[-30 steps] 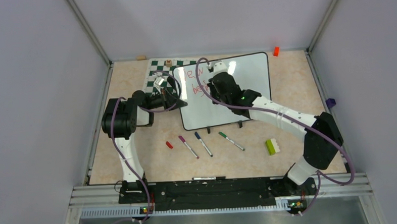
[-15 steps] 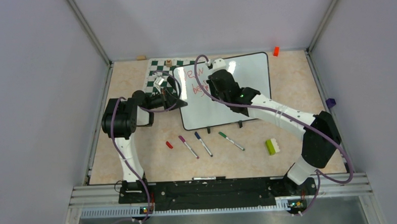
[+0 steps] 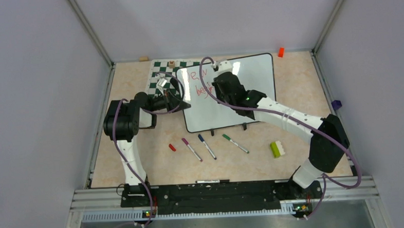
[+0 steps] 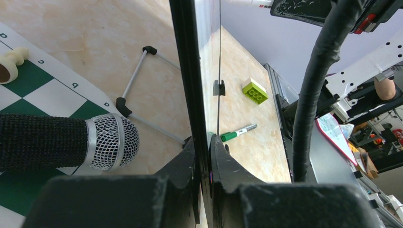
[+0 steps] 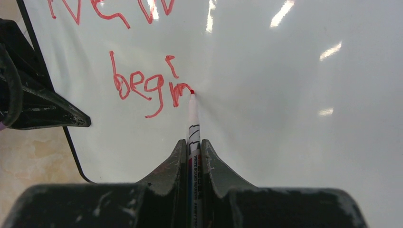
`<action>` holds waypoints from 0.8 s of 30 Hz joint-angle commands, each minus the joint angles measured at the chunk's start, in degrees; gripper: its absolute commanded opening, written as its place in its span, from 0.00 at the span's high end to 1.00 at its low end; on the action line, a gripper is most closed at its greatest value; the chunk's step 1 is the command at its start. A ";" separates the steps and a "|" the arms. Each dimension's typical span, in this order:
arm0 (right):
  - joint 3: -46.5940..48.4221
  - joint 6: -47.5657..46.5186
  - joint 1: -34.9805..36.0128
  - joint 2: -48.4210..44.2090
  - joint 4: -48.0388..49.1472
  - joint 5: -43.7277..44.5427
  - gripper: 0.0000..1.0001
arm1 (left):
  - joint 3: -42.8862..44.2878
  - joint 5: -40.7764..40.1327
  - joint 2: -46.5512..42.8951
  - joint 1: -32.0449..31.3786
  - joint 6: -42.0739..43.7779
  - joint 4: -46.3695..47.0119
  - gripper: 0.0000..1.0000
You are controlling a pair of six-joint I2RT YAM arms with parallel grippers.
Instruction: Write a sentence on the whiteboard
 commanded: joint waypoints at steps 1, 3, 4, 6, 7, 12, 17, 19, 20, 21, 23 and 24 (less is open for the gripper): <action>-2.11 0.07 -1.25 -2.20 -1.16 3.21 1.00 | 0.20 1.40 -0.25 0.09 9.05 7.47 1.00; -2.71 0.31 -1.27 -2.47 -1.15 2.91 1.00 | 0.09 1.40 -0.34 0.08 9.04 7.47 1.00; -2.97 0.41 -1.25 -2.55 -1.21 2.56 1.00 | 0.08 1.39 -0.34 0.04 9.05 7.47 1.00; -3.47 0.68 -1.28 -2.67 -1.18 1.67 1.00 | 0.09 1.36 -0.32 0.09 9.13 7.47 1.00; -3.69 0.81 -1.25 -2.73 -1.22 1.32 1.00 | 0.09 1.37 -0.36 0.06 9.13 7.47 1.00; -4.71 1.44 -1.22 -2.92 -1.31 -0.44 1.00 | 0.04 1.34 -0.33 0.08 9.14 7.47 1.00; -3.49 1.20 -1.27 -2.97 -1.70 0.17 1.00 | 0.04 1.39 -0.35 0.03 9.10 7.47 1.00; -1.99 0.94 -1.33 -3.00 -2.30 0.08 1.00 | 0.05 1.37 -0.31 0.09 9.11 7.47 1.00; -1.29 0.81 -1.45 -3.10 -2.63 -0.32 1.00 | 0.06 1.33 -0.33 0.09 9.11 7.47 1.00; -0.54 0.78 -1.61 -3.27 -2.84 -0.87 1.00 | 0.05 1.38 -0.35 0.09 9.11 7.47 1.00; 0.38 0.80 -2.04 -4.04 -2.93 -2.22 1.00 | 0.04 1.45 -0.35 0.07 9.13 7.47 1.00; 0.57 0.88 -2.38 -4.40 -2.92 -2.85 1.00 | 0.01 1.49 -0.39 0.06 9.15 7.47 1.00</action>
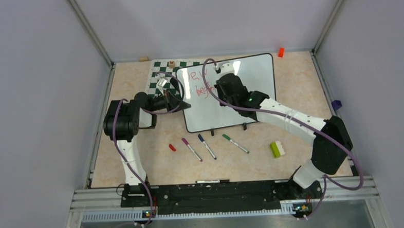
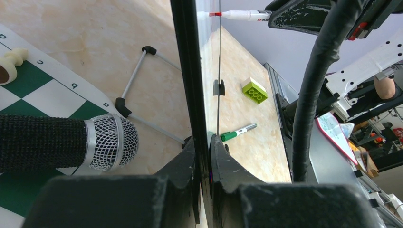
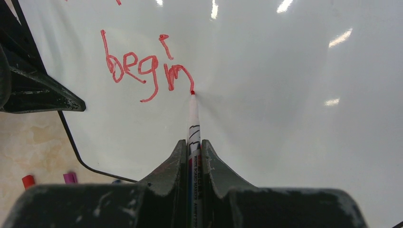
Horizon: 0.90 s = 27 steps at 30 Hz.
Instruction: Write a sentence on the whiteboard
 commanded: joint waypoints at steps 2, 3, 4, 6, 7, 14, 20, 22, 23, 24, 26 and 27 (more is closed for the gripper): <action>3.59 0.17 -2.83 -3.05 -1.43 -2.79 1.00 | -0.01 1.37 -0.44 0.03 9.27 7.43 1.00; 3.60 0.31 -3.21 -3.29 -1.39 -3.29 1.00 | 0.01 1.37 -0.35 0.06 9.18 7.43 1.00; 3.72 0.30 -3.53 -3.45 -1.41 -3.57 1.00 | -0.05 1.38 -0.35 0.07 9.19 7.43 1.00; 3.74 0.17 -4.01 -3.71 -1.47 -3.90 1.00 | -0.04 1.39 -0.38 0.07 9.15 7.43 1.00; 3.77 0.16 -4.19 -3.73 -1.43 -4.01 1.00 | -0.06 1.38 -0.34 0.09 9.16 7.41 1.00; 5.21 -0.11 -4.59 -2.47 -1.45 -5.01 1.00 | -0.06 1.39 -0.30 0.09 9.18 7.43 1.00; 6.85 -0.38 -4.58 -1.23 -1.43 -7.54 1.00 | 0.04 1.47 -0.36 0.09 9.14 7.43 1.00; 7.15 -0.51 -4.56 -1.10 -1.51 -7.48 1.00 | 0.04 1.42 -0.29 0.02 9.11 7.43 1.00; 7.21 -0.61 -4.54 -1.09 -1.52 -7.46 1.00 | 0.05 1.36 -0.33 0.05 9.09 7.43 1.00; 7.20 -0.58 -4.60 -1.08 -1.52 -7.33 1.00 | 0.03 1.43 -0.36 0.08 9.11 7.43 1.00; 7.15 -0.67 -4.59 -1.04 -1.49 -7.14 1.00 | 0.03 1.40 -0.35 0.09 9.11 7.41 1.00; 7.12 -0.61 -4.59 -0.94 -1.57 -6.90 1.00 | 0.05 1.43 -0.35 0.06 9.08 7.41 1.00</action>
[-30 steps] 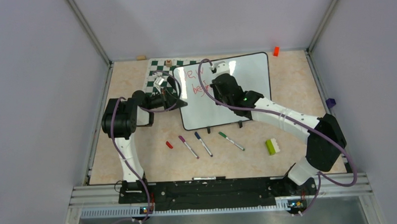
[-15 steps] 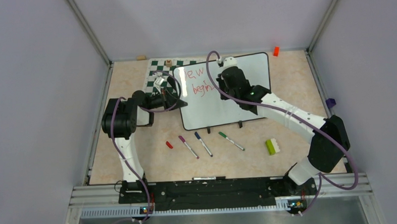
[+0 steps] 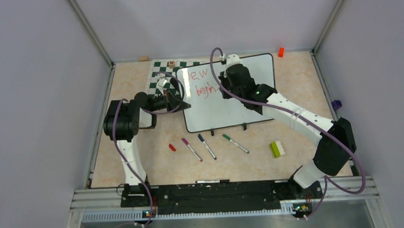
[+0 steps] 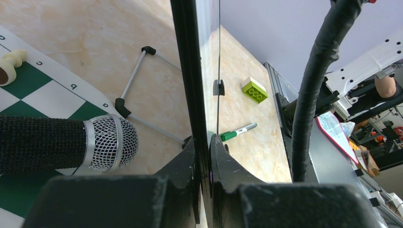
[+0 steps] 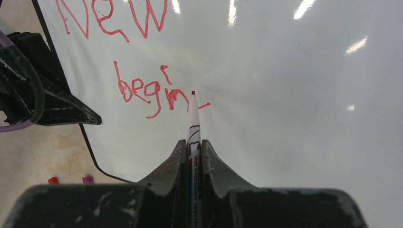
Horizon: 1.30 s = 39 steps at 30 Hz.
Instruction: Write a sentence on the whiteboard
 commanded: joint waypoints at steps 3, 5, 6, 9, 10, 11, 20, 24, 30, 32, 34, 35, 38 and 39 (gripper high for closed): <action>2.81 -0.50 -0.45 1.20 0.82 0.68 1.00 | -0.04 1.22 -0.31 0.04 9.10 7.01 1.00; 2.75 -0.44 -0.45 1.53 0.69 1.27 1.00 | -0.04 1.19 -0.34 0.09 9.09 7.01 1.00; 2.76 -0.42 -0.43 1.59 0.74 1.60 1.00 | 0.00 1.24 -0.32 0.04 9.10 6.99 1.00; 2.93 -0.53 -0.45 2.22 0.79 2.41 1.00 | -0.01 1.21 -0.31 0.09 9.14 7.01 1.00; 2.99 -0.65 -0.41 2.49 0.77 2.60 1.00 | 0.00 1.20 -0.35 0.08 9.08 7.01 1.00; 3.08 -0.72 -0.45 2.71 0.77 2.69 1.00 | -0.02 1.23 -0.32 0.08 9.15 6.99 1.00; 0.77 -0.36 -0.44 2.16 0.70 3.09 1.00 | 0.06 1.26 -0.31 0.05 9.05 7.01 1.00; -1.78 0.50 -0.45 0.73 0.93 2.65 1.00 | 0.04 1.23 -0.30 0.09 9.06 7.01 1.00; -4.98 1.64 -0.45 -1.13 1.19 1.70 1.00 | -0.08 1.26 -0.41 0.07 9.19 7.01 1.00; -5.80 1.90 -0.45 -1.66 1.47 1.62 1.00 | -0.03 1.26 -0.40 0.08 9.22 7.01 1.00; -6.20 2.04 -0.48 -2.02 1.69 1.70 1.00 | -0.05 1.27 -0.40 0.04 9.24 7.01 1.00; -6.17 2.04 -0.44 -1.96 1.68 1.74 1.00 | -0.08 1.21 -0.40 0.04 9.19 7.01 1.00; -5.38 1.72 -0.48 -1.50 1.66 1.86 1.00 | -0.14 1.27 -0.42 0.05 9.22 7.01 1.00; -4.91 1.57 -0.45 -1.23 1.65 1.87 1.00 | -0.07 1.25 -0.44 0.08 9.24 7.01 1.00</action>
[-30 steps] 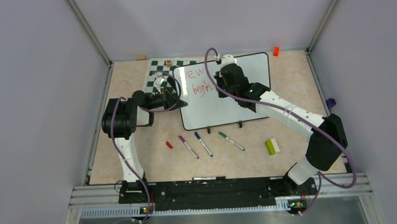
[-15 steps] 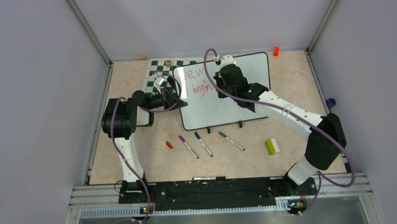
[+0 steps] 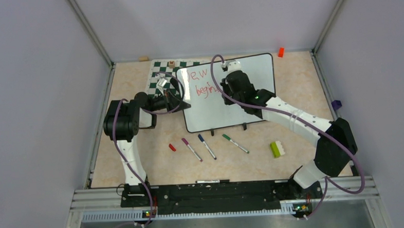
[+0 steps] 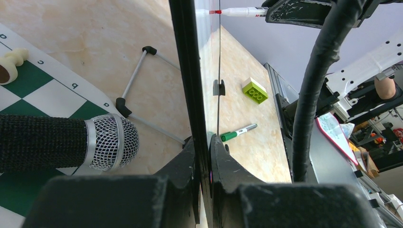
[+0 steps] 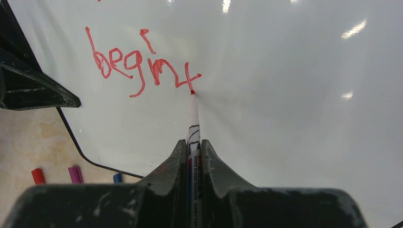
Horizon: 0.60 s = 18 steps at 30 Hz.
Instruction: Write a sentence on the whiteboard
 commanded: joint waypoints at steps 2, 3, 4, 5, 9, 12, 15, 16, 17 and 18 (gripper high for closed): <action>1.57 -0.40 -0.45 -0.15 0.35 1.25 1.00 | -0.08 1.34 -0.41 0.09 9.19 7.30 1.00; 2.23 -0.59 -0.43 0.09 0.19 1.33 1.00 | -0.07 1.42 -0.40 0.08 9.22 7.30 1.00; 2.70 -0.72 -0.44 0.27 0.14 1.42 1.00 | -0.06 1.41 -0.42 0.09 9.22 7.29 1.00; 3.14 -0.89 -0.45 0.54 0.02 1.50 1.00 | -0.06 1.36 -0.42 0.08 9.24 7.30 1.00; 4.72 -1.43 -0.45 1.55 -0.36 1.82 1.00 | -0.03 1.43 -0.40 0.04 9.22 7.30 1.00; 5.73 -1.82 -0.46 2.48 -0.67 2.08 1.00 | -0.03 1.43 -0.45 0.07 9.17 7.30 1.00; 6.46 -1.93 -0.49 2.95 -0.80 2.36 1.00 | -0.05 1.41 -0.41 0.02 9.21 7.30 1.00; 6.69 -2.00 -0.46 3.11 -0.80 2.46 1.00 | -0.06 1.41 -0.40 0.06 9.22 7.30 1.00; 6.88 -2.04 -0.50 3.21 -0.80 2.60 1.00 | -0.06 1.49 -0.38 0.08 9.24 7.30 1.00; 7.03 -2.20 -0.47 3.38 -0.80 2.77 1.00 | -0.02 1.44 -0.40 0.04 9.20 7.30 1.00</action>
